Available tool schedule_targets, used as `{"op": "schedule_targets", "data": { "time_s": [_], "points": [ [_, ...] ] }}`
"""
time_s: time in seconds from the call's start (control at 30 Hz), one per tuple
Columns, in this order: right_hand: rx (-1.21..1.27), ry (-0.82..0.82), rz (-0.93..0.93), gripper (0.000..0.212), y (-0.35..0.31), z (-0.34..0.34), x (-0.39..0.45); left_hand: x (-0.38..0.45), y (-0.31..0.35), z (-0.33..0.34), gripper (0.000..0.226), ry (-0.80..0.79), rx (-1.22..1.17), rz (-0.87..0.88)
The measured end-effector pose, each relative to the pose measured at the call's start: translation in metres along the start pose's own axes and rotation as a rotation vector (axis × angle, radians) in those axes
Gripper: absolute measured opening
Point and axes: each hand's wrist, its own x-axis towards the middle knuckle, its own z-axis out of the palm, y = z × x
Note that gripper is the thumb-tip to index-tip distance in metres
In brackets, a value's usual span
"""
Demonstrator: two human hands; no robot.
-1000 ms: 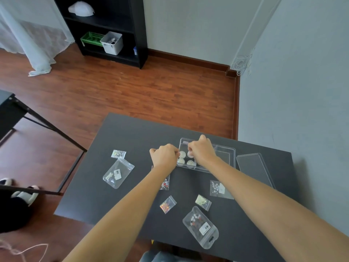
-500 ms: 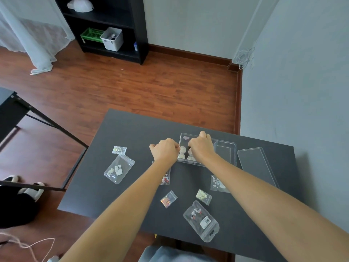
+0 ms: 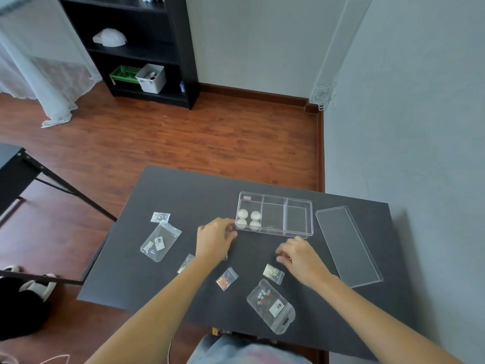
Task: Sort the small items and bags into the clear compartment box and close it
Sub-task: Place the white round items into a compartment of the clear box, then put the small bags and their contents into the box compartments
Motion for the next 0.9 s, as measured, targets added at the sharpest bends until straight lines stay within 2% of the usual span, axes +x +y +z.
{"op": "schedule_targets", "data": {
  "time_s": [0.1,0.23,0.33,0.57,0.7,0.8,0.9],
  "points": [
    [-0.008,-0.083,0.07,0.033,0.003,0.019,-0.02,-0.035,-0.018,0.012,0.031,-0.156,0.135,0.034],
    [-0.044,-0.06,0.088,0.04,0.001,0.033,-0.028,-0.071,-0.034,0.033,0.044,-0.19,0.246,0.06],
    [-0.08,-0.066,0.093,0.035,-0.001,0.035,-0.024,-0.079,-0.034,0.042,0.049,-0.172,0.262,0.025],
    [-0.121,-0.102,0.131,0.015,-0.009,0.039,-0.017,-0.072,-0.025,0.039,0.054,-0.219,0.137,-0.077],
    [-0.165,-0.115,0.096,0.009,-0.012,0.042,-0.018,-0.069,-0.022,0.036,0.043,-0.214,0.089,-0.035],
    [-0.16,-0.084,0.107,0.018,-0.014,0.043,-0.019,-0.063,-0.012,0.028,0.025,-0.159,-0.008,0.027],
    [-0.155,-0.093,0.137,0.023,-0.014,0.04,-0.017,-0.05,0.007,0.017,0.017,-0.116,-0.107,0.052]
  ]
}}
